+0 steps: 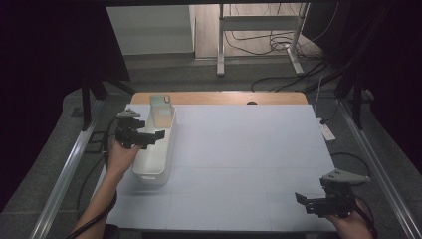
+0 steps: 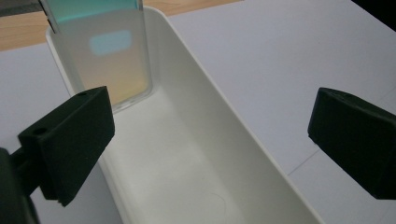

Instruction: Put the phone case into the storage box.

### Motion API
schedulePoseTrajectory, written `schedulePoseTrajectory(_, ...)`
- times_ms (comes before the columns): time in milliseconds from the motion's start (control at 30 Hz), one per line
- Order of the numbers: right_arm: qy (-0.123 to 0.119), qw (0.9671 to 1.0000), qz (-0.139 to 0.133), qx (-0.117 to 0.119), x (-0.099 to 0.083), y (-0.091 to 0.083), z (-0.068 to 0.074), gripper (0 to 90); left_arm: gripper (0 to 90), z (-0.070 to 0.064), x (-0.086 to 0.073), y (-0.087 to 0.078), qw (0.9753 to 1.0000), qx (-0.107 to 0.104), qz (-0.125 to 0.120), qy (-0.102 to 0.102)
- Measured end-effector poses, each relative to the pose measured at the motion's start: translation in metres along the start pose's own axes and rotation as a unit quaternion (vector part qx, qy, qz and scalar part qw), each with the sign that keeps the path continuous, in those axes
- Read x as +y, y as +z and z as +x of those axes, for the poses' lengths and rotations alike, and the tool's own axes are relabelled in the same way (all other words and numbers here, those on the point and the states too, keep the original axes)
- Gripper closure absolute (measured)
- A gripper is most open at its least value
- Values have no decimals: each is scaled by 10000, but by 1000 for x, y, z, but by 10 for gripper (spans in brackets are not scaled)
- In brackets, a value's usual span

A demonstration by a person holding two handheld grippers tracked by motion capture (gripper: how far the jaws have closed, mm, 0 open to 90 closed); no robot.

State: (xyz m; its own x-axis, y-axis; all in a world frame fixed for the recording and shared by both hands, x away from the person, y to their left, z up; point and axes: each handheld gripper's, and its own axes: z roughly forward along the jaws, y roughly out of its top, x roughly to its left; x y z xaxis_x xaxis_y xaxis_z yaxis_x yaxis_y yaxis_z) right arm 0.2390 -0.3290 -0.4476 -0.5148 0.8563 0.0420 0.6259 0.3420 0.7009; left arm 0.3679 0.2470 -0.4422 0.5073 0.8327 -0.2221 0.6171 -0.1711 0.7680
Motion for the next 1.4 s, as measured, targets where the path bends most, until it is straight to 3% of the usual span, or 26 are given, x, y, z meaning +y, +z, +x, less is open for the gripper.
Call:
schedulePoseTrajectory(767,-74,10000,51,2,0,1,2,0,17,-22,-29,-31,9997,-202,-130,54)
schedulePoseTrajectory(1400,-95,9999,50,19,0,1,2,0,15,-32,-62,-63,9998,-34,-164,68)
